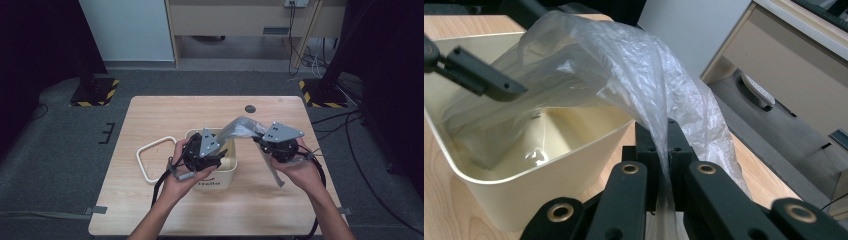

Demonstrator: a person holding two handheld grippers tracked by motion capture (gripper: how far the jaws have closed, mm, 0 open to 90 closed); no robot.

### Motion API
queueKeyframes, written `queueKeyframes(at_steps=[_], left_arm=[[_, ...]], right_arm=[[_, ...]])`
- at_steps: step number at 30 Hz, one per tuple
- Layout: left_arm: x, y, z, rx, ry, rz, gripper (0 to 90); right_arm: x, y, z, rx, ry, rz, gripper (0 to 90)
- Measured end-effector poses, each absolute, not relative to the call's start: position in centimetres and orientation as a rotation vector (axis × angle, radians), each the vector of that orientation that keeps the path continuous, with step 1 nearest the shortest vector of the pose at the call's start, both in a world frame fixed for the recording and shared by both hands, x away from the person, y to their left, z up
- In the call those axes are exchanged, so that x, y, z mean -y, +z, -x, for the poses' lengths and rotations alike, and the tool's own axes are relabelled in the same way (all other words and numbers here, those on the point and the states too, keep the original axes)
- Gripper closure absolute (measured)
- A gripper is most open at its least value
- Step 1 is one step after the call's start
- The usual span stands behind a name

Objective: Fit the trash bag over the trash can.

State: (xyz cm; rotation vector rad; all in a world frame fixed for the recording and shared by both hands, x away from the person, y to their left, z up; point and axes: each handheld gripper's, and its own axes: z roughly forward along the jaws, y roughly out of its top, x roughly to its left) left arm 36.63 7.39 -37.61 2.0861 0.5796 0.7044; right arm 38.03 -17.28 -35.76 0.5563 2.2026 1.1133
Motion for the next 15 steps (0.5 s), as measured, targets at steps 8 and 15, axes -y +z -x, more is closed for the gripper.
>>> queueKeyframes(at_steps=[8, 15], left_arm=[[-6.0, -36.2, -37.0, -0.549, 0.716, -2.077, 49.3], [-5.5, -35.6, -37.5, -0.578, 0.721, -2.107, 79.2]], right_arm=[[16.7, -35.8, -38.0, -2.232, 1.097, -0.532, 89.0], [17.0, -36.1, -38.1, -2.234, 1.09, -0.542, 88.8]])
